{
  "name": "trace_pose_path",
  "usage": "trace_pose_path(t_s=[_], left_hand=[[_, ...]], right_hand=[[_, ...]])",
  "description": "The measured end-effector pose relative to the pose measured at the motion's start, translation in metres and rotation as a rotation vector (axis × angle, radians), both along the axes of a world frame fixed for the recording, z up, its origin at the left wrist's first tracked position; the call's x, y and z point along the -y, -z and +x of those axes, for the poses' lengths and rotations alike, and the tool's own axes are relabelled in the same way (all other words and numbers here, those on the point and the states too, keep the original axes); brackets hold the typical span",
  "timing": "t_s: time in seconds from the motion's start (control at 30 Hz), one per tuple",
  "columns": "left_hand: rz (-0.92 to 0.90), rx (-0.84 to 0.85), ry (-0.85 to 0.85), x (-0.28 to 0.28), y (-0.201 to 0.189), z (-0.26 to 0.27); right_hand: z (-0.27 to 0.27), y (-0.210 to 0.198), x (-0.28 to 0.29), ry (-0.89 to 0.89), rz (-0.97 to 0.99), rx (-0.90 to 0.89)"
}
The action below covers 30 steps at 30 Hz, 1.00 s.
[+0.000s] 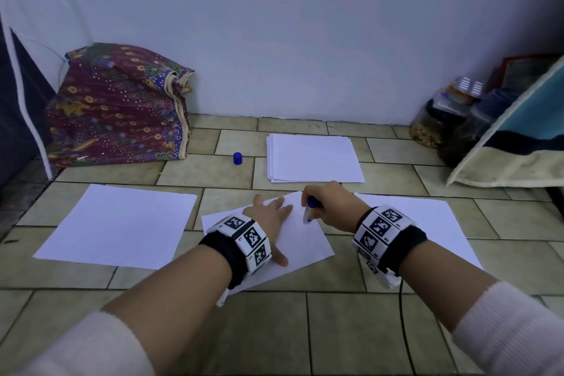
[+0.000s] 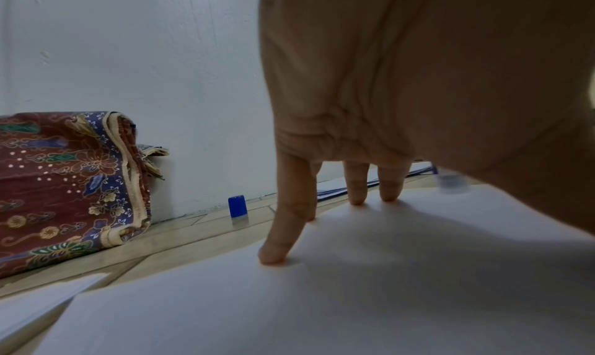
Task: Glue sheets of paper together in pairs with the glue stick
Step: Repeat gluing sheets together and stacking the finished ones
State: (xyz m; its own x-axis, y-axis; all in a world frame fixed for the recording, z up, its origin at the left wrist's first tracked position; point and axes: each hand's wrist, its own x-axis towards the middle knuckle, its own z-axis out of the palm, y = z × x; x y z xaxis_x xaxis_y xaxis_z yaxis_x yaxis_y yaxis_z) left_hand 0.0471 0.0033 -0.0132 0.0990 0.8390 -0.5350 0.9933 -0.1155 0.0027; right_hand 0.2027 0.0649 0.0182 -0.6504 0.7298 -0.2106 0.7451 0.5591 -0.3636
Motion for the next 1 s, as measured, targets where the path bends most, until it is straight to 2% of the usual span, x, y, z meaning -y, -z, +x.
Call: trace_pose_path(t_s=[0.37, 0.63, 0.7, 0.8, 0.83, 0.93, 1.0], left_hand=[[0.005, -0.008, 0.025, -0.001, 0.0, 0.0], [-0.02, -0.088, 0.102, -0.007, -0.007, -0.011], [0.032, -0.094, 0.075, -0.006, -0.007, -0.012], [0.143, -0.118, 0.069, -0.001, -0.008, -0.01], [0.172, -0.079, 0.098, -0.001, -0.008, -0.01], [0.114, 0.168, 0.269, -0.001, -0.008, -0.006], [0.051, 0.157, 0.337, 0.0, -0.007, -0.005]], right_hand=[[0.029, -0.005, 0.024, -0.052, -0.04, 0.062], [0.049, -0.008, 0.03, -0.087, -0.055, 0.079], [0.051, -0.012, 0.027, -0.06, -0.071, 0.018], [0.051, -0.018, 0.019, 0.112, -0.074, -0.222], [0.05, -0.019, 0.015, 0.181, -0.086, -0.307], [0.043, -0.015, 0.005, 0.305, -0.127, -0.434], [0.035, -0.009, 0.0, 0.336, -0.115, -0.434]])
